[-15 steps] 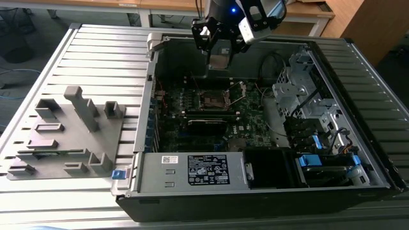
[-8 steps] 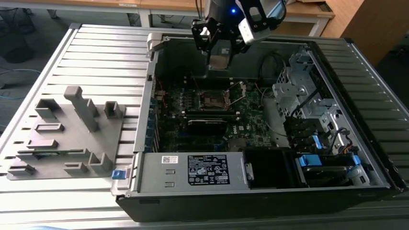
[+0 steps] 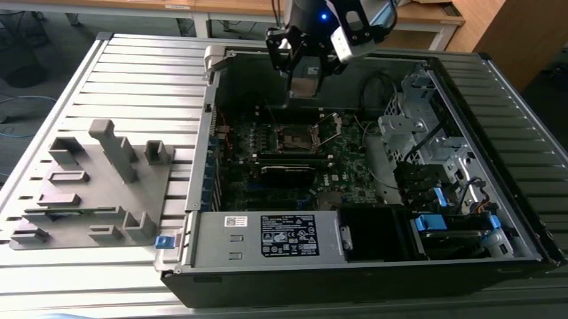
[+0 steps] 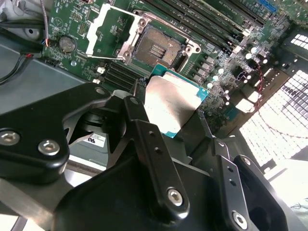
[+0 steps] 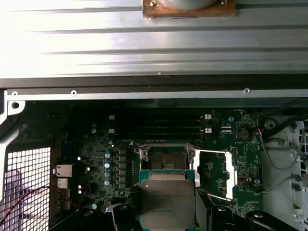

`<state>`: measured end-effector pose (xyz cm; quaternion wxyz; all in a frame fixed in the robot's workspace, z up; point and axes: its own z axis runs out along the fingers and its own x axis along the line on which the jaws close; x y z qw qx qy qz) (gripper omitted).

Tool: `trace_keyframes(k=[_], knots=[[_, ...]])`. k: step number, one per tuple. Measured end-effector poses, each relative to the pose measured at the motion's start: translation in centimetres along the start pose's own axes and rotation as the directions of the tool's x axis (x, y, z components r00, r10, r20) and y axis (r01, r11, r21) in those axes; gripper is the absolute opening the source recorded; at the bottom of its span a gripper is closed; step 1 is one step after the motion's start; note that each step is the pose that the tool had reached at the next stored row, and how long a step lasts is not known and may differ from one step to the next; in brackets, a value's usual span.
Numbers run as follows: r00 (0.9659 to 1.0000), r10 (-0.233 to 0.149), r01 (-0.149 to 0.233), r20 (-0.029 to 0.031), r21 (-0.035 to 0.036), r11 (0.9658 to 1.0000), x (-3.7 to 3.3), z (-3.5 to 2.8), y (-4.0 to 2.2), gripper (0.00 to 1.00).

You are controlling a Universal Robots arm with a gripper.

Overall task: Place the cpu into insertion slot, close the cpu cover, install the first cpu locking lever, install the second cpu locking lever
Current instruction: 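Place the cpu into insertion slot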

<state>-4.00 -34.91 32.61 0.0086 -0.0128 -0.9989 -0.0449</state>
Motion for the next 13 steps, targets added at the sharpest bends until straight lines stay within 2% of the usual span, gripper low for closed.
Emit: trace_keyframes(k=[13], knots=[[1.0,0.0,0.0,0.0009,0.0004,1.0,0.0,0.88,-0.08,0.54]])
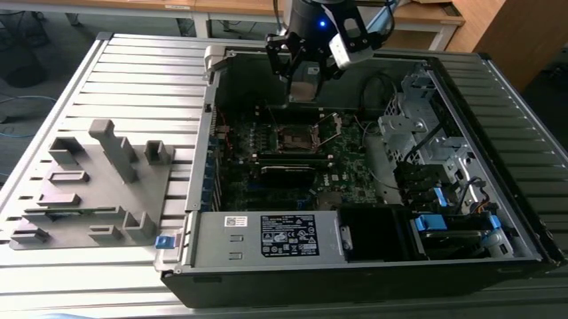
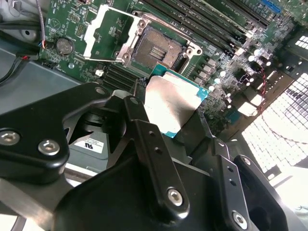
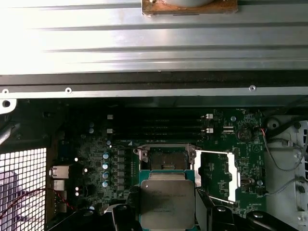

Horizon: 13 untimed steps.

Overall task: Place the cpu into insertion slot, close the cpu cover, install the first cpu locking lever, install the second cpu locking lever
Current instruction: 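Place the cpu into insertion slot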

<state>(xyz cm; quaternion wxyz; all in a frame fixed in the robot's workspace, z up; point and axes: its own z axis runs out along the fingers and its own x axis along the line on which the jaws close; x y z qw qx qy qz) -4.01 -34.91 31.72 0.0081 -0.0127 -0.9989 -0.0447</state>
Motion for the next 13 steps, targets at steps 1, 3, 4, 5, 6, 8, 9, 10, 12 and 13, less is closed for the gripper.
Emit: trace_keyframes(k=[1,3,4,5,6,8,9,10,12,13], knots=[[1.0,0.0,0.0,0.0,0.0001,1.0,0.0,0.0,0.0,0.54],[1.0,0.0,0.0,0.0001,-0.0002,1.0,0.0,0.03,0.0,0.54],[1.0,0.0,0.0,0.0002,-0.0003,1.0,0.0,0.06,0.0,0.54],[1.0,0.0,0.0,0.0002,-0.0004,1.0,0.0,0.1,-0.01,0.54],[1.0,0.0,0.0,0.0001,-0.0002,1.0,0.0,0.11,-0.01,0.54],[1.0,0.0,0.0,0.0,0.0,1.0,0.0,0.12,-0.01,0.54],[1.0,0.0,0.0,0.0003,-0.0004,1.0,0.0,0.17,-0.01,0.54],[1.0,0.0,0.0,0.0004,-0.0006,1.0,0.0,0.25,-0.02,0.54],[1.0,0.0,0.0,0.0008,-0.0002,1.0,-0.01,0.5,-0.04,0.54],[1.0,0.0,0.0,0.0012,-0.0002,1.0,-0.01,0.65,-0.06,0.54]])
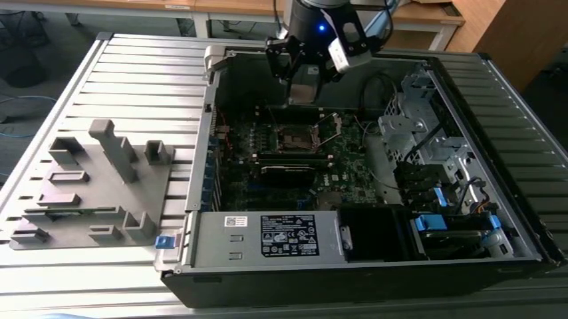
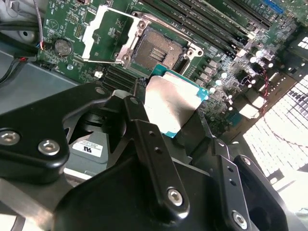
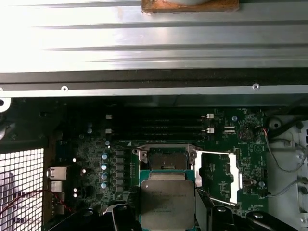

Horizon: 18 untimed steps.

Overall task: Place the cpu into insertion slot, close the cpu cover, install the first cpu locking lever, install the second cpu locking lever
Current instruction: 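Place the cpu into insertion slot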

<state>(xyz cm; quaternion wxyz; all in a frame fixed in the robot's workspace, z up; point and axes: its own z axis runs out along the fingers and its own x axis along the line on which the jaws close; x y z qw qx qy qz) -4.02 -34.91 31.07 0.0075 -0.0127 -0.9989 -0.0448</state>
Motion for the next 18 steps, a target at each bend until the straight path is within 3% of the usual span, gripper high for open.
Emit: trace_keyframes(k=[9,18], knots=[[1.0,0.0,0.0,0.0019,0.0,1.0,-0.01,1.33,-0.12,0.54],[1.0,0.0,0.0,0.0021,-0.0004,1.0,0.03,1.55,-0.14,0.54]])
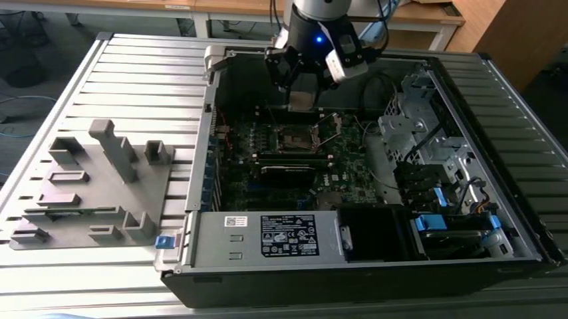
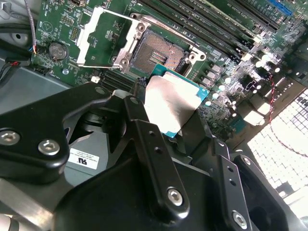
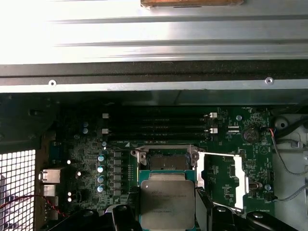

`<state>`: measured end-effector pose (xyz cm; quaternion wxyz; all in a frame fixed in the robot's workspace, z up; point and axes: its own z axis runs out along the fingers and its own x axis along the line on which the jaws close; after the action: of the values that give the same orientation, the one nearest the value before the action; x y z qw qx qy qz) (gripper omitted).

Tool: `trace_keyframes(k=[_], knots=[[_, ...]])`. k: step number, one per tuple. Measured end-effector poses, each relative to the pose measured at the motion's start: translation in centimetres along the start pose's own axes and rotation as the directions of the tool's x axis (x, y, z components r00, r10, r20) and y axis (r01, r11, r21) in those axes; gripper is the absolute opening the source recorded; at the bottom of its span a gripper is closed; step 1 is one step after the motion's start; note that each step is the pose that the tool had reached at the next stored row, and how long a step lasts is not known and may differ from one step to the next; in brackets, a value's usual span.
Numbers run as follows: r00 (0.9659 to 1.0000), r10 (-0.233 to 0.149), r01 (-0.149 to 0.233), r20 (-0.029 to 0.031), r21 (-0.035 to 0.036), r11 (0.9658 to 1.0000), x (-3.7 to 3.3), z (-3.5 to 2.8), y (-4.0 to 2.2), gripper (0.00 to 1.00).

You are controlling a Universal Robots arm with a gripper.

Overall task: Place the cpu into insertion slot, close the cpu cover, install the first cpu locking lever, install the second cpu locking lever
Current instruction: 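Place the cpu into insertion slot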

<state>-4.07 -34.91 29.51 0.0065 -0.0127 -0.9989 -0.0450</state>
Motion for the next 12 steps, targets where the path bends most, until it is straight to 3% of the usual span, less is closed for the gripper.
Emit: trace_keyframes(k=[12], knots=[[1.0,0.0,0.0,-0.0002,0.0004,1.0,0.0,0.41,-0.04,0.54]])
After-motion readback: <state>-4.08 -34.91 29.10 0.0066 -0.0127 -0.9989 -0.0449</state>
